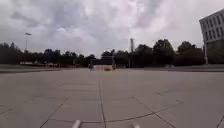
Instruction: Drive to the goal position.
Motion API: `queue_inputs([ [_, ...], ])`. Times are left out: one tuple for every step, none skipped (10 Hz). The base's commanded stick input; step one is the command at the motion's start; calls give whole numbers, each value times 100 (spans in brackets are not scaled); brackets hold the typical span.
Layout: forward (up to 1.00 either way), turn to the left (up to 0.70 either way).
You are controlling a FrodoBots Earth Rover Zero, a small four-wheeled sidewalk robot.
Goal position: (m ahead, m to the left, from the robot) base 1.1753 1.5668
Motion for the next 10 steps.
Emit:
queue_inputs([
  [85,0],
  [85,0],
  [85,0],
  [85,0],
  [85,0],
  [85,0],
  [85,0],
  [85,0],
  [85,0],
  [85,5],
])
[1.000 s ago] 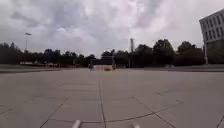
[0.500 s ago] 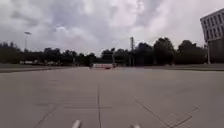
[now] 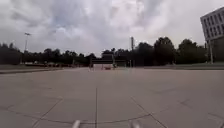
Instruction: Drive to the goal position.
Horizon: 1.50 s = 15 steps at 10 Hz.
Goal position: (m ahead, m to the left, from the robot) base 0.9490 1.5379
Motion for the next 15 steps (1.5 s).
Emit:
queue_inputs([
  [85,7],
  [85,7],
  [85,3],
  [85,0],
  [85,0],
  [85,0],
  [85,0],
  [85,0],
  [85,0],
  [85,0],
  [85,0],
  [85,0],
  [85,0],
  [85,0],
  [85,0],
])
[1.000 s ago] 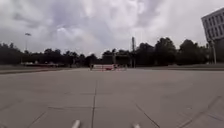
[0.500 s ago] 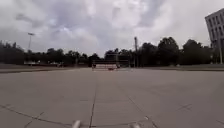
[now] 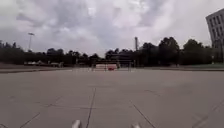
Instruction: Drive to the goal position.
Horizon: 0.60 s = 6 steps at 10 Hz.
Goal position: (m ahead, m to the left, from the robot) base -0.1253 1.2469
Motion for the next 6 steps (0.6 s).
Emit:
queue_inputs([
  [85,0],
  [85,0],
  [85,0],
  [85,0],
  [85,0],
  [85,0],
])
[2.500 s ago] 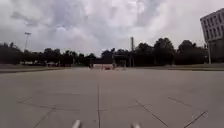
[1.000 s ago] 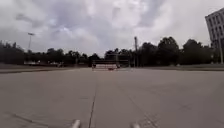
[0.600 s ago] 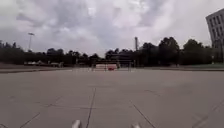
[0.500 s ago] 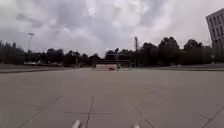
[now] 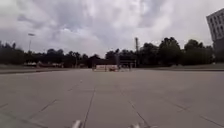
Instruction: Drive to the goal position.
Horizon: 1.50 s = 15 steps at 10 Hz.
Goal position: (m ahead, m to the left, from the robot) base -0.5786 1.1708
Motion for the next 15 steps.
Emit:
queue_inputs([
  [85,0],
  [85,0],
  [85,0],
  [85,0],
  [85,0],
  [85,0],
  [85,0],
  [85,0],
  [85,0],
  [85,0],
  [85,0],
  [85,0],
  [85,0],
  [85,0],
  [85,0],
])
